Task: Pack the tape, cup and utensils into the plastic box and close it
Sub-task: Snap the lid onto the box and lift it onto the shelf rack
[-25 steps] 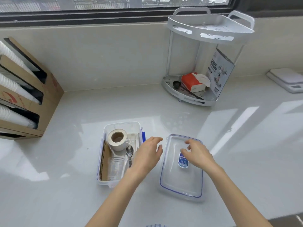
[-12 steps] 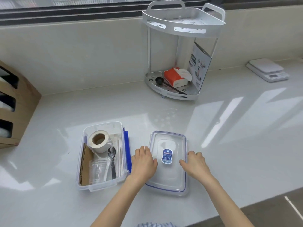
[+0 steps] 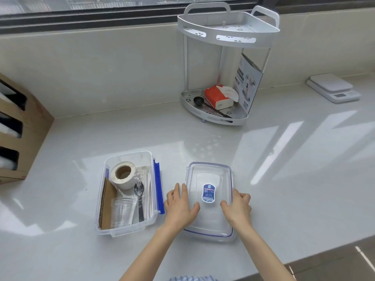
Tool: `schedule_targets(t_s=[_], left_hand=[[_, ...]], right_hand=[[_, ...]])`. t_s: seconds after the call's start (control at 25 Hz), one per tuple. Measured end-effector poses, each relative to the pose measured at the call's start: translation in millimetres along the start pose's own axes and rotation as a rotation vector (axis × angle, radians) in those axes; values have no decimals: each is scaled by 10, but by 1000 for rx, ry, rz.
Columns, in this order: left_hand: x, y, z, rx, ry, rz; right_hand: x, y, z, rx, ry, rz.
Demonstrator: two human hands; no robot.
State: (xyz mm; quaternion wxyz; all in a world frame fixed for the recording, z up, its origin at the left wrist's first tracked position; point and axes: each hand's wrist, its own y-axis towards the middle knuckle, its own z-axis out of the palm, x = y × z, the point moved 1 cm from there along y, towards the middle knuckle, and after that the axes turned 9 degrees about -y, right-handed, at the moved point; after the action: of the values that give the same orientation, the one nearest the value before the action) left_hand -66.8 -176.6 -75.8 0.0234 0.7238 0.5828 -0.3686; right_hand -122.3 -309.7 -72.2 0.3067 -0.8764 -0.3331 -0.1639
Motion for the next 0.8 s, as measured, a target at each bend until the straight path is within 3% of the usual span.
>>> schedule_targets(t_s=[0.24, 0.48, 0.8], left_hand=[[-89, -39, -154, -32, -332, 169], [-77, -180, -588, -145, -423, 214], [480, -412, -1126, -398, -473, 180]], right_hand=[[52, -48, -184, -124, 313, -60], [412, -183, -373, -165, 419, -213], [1067, -341, -20, -18, 399, -353]])
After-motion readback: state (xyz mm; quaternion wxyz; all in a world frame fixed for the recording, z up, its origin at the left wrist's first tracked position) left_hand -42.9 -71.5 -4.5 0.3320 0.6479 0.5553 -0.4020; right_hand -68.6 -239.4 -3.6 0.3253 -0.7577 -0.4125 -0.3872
